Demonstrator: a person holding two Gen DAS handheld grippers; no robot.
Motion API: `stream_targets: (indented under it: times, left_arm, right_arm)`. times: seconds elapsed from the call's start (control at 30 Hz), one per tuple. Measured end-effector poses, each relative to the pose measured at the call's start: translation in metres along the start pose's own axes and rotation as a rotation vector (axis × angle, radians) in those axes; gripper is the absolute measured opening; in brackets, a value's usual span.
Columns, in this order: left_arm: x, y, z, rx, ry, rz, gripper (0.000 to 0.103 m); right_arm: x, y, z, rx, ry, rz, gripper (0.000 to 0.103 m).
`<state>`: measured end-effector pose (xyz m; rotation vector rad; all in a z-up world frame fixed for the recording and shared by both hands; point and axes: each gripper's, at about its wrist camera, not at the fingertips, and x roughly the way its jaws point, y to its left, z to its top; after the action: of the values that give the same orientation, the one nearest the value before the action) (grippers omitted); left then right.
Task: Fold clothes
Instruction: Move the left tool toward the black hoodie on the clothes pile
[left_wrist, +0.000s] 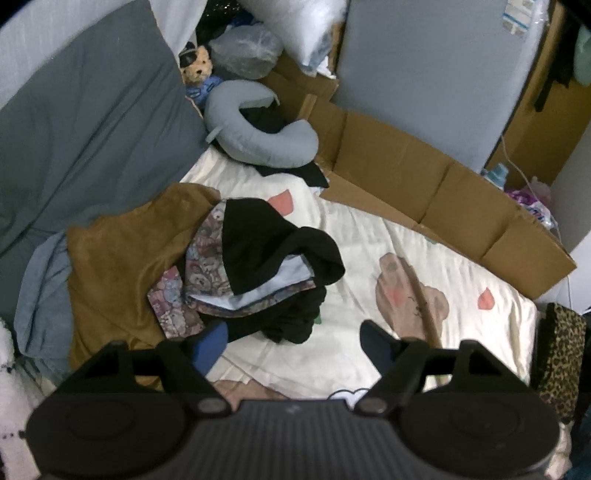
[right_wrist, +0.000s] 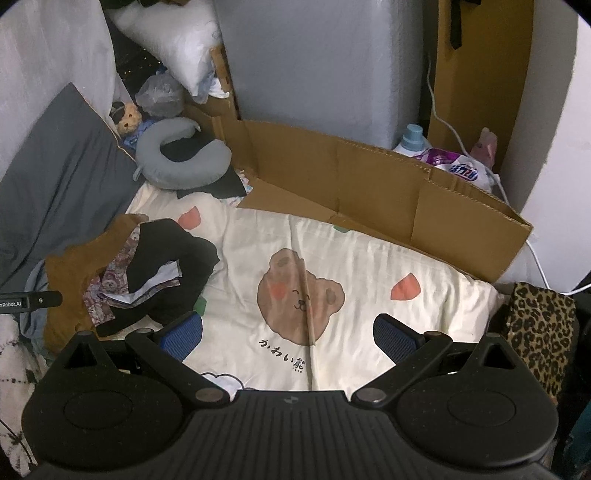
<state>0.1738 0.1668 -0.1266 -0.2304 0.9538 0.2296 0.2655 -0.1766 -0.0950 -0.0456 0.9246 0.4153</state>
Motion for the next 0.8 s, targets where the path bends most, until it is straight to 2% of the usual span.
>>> stream_targets:
  times: [0.37, 0.47, 0.53, 0.7, 0.8]
  left_arm:
    - [0.057, 0.011, -0.003, -0.043, 0.02, 0.022, 0.072]
    - [0.073, 0.014, -0.003, -0.048, 0.012, 0.024, 0.071]
    - [0.084, 0.016, -0.004, -0.051, 0.006, 0.024, 0.066]
    - [0.11, 0.019, -0.004, -0.045, -0.017, 0.023, 0.06]
    - [0.126, 0.02, -0.004, -0.034, -0.029, 0.033, 0.06]
  right_arm:
    - [0.054, -0.013, -0.003, -0.016, -0.007, 0.02, 0.101]
    - [0.068, -0.015, -0.006, -0.025, -0.011, 0.028, 0.101]
    - [0.08, -0.017, -0.009, -0.033, -0.012, 0.028, 0.101]
    - [0.106, -0.021, -0.02, -0.04, -0.01, 0.034, 0.101]
    - [0.119, -0.023, -0.028, -0.049, -0.009, 0.032, 0.101]
